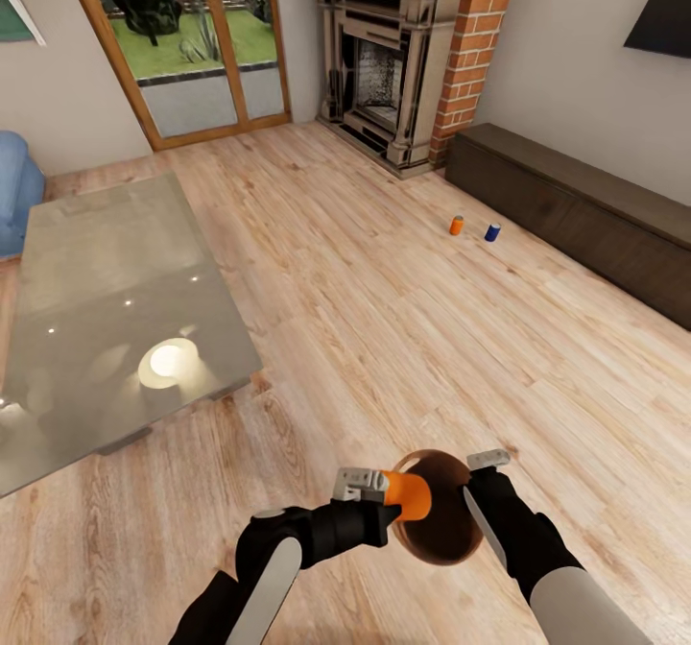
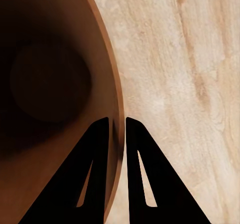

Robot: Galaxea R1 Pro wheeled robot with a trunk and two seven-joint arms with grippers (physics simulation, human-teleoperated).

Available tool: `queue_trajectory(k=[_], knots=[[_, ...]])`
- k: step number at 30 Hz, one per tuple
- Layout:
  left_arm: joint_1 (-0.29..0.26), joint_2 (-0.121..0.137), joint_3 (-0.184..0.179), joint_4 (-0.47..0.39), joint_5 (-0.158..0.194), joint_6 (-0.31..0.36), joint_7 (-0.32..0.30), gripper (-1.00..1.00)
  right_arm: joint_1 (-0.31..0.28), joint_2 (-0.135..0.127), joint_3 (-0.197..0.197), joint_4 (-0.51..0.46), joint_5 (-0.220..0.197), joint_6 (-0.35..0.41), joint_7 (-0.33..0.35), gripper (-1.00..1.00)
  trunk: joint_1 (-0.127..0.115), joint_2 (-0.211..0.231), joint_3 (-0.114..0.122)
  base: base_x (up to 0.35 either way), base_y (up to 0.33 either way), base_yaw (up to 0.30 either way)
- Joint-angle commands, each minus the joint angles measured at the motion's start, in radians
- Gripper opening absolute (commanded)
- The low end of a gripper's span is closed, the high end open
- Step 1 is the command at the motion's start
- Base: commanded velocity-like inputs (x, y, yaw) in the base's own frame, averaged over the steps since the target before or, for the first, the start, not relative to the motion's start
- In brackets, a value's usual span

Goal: Put the three can of soda from the living room inside the tash can in the kitchen.

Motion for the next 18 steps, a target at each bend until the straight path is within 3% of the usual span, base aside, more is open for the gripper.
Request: queue_trajectory(k=[1,18], knots=[[0.000,0.000,0.000,0.008,0.001,-0.007,0.001,-1.00,0.000,0.000,0.000,0.000,-0.003,0.000,0.004,-1.00,0.000,0.000,0.000,0.000,0.000,0.000],[-0.017,-0.016,-0.005,0.129,-0.001,-0.074,0.009,-1.00,0.000,0.001,0.000,0.000,-0.003,0.000,0.005,-1.00,0.000,0.000,0.000,0.000,0.000,0.000]])
